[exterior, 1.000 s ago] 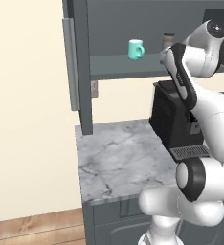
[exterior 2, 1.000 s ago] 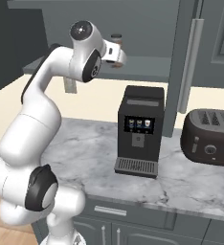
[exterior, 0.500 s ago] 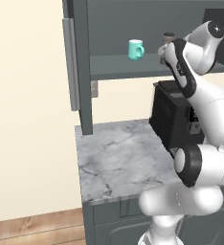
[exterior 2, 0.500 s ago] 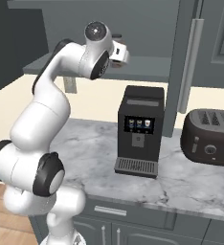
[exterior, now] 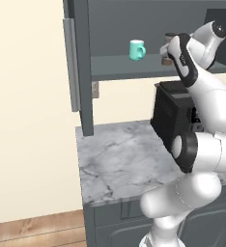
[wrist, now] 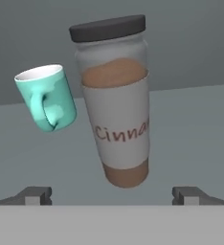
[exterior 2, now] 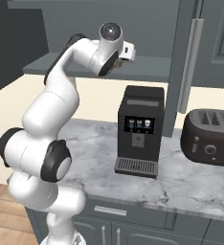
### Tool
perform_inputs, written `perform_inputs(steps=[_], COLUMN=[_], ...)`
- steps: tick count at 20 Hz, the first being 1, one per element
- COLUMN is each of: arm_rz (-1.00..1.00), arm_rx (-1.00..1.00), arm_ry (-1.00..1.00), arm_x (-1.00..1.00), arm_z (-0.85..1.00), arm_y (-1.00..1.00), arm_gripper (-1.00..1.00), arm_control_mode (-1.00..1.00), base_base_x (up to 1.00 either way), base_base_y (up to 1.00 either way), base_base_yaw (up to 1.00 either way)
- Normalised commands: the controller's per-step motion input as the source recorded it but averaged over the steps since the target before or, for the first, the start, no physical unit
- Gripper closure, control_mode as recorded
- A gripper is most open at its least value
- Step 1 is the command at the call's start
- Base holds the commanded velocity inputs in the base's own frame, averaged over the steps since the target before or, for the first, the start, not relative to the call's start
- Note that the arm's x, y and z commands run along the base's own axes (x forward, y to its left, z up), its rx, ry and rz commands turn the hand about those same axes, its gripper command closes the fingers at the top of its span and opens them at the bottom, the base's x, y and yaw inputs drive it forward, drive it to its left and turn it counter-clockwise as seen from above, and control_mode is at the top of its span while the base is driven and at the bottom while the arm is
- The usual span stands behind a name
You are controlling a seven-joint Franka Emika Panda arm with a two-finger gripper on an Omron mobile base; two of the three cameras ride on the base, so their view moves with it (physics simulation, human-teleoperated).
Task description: Take the cinnamon bottle from the cabinet and place it on the dining table, next to the plate with the cupcake. Then take the chocolate from the dining counter and place it on the cupcake plate.
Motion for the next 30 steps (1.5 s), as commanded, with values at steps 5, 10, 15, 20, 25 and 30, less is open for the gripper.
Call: perform_inputs(steps=[5,10,15,20,25,30], arm_rz=[0.01,0.0,0.0,0.0,0.0,0.02], arm_rx=[0.0,0.0,0.0,-0.01,0.0,0.0], arm_ry=[0.0,0.0,0.0,0.0,0.0,0.0], arm_x=[0.29,0.28,0.18,0.11,0.24,0.01], arm_z=[-0.03,-0.06,-0.07,-0.15,-0.09,-0.01], arm_y=[-0.04,0.0,0.0,0.0,-0.01,-0.02], arm_gripper=[-1.0,-1.0,-1.0,-1.0,-1.0,1.0], arm_control_mode=[-1.0,-1.0,-1.0,-1.0,-1.0,-1.0], base_base_x=[0.0,0.0,0.0,0.0,0.0,0.0], base_base_y=[0.0,0.0,0.0,0.0,0.0,0.0], base_base_yaw=[0.0,0.0,0.0,0.0,0.0,0.0])
